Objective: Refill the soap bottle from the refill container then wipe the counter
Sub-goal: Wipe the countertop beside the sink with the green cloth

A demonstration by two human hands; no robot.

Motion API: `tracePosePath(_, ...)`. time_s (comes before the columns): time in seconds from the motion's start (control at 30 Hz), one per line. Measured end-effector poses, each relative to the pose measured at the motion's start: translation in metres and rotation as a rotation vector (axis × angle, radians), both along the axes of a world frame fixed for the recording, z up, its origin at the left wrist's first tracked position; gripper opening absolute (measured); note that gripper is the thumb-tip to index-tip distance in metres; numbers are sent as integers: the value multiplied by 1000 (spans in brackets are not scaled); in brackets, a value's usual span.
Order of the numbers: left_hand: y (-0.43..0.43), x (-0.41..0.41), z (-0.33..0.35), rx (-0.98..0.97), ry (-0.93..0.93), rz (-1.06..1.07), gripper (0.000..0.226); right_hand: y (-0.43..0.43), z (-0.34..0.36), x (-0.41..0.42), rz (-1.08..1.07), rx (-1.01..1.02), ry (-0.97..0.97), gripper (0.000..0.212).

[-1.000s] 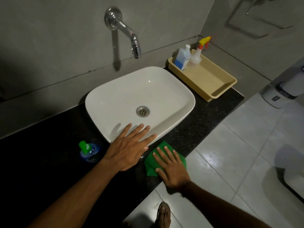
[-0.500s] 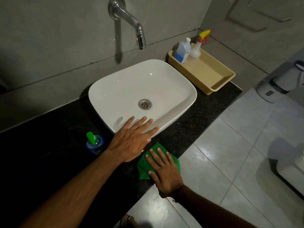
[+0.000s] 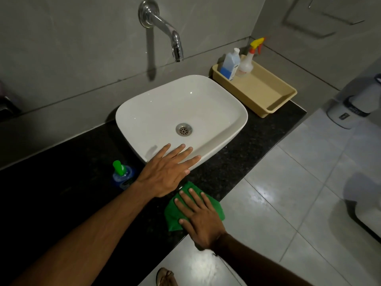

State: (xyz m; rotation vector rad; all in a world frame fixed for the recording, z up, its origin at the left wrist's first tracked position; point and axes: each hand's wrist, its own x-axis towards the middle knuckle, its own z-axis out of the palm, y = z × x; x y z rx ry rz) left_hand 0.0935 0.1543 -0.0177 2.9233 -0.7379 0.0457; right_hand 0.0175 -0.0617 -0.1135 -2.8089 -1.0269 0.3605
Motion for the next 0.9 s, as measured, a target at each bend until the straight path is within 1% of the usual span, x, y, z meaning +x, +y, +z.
tracePosePath(0.13, -1, -2, -1, -6, 6, 26, 53, 28, 3, 3, -116, 7, 38, 60)
tracePosePath(0.2, -1, -2, 0, -8, 14, 31, 53, 27, -4, -6, -66, 20, 44, 59)
tracePosePath(0.27, -2, -1, 0, -7, 29, 29, 54, 4, -7, -8, 16, 27, 37, 58)
tracePosePath(0.33, -4, 0, -1, -7, 36, 31, 55, -24, -5, 10, 12, 9, 32, 57)
tracePosePath(0.43, -9, 4, -4, -21, 35, 42, 55, -39, 4, 60, -146, -20, 7, 58)
tracePosePath(0.53, -17, 12, -6, -36, 59, 22, 55, -17, 9, 81, -285, 21, 18, 60)
tracePosePath(0.57, -24, 16, -6, -46, 82, 3, 56, -13, 7, 77, -282, 39, 21, 60)
tracePosePath(0.63, -42, 24, -5, -64, 111, -34, 57, -22, -2, 64, -186, 37, 6, 60)
tracePosePath(0.7, -58, 32, -3, -97, 139, -34, 58, -50, -5, 60, -93, 13, 15, 60)
tracePosePath(0.73, -64, 37, -2, -104, 147, -24, 58, -65, -5, 67, -84, 1, 13, 60)
tracePosePath(0.8, -71, 45, -3, -100, 148, -4, 59, -86, -2, 98, -155, -21, -10, 59)
tracePosePath(0.9, -72, 51, -6, -100, 132, -5, 62, -84, 7, 150, -382, 3, 8, 60)
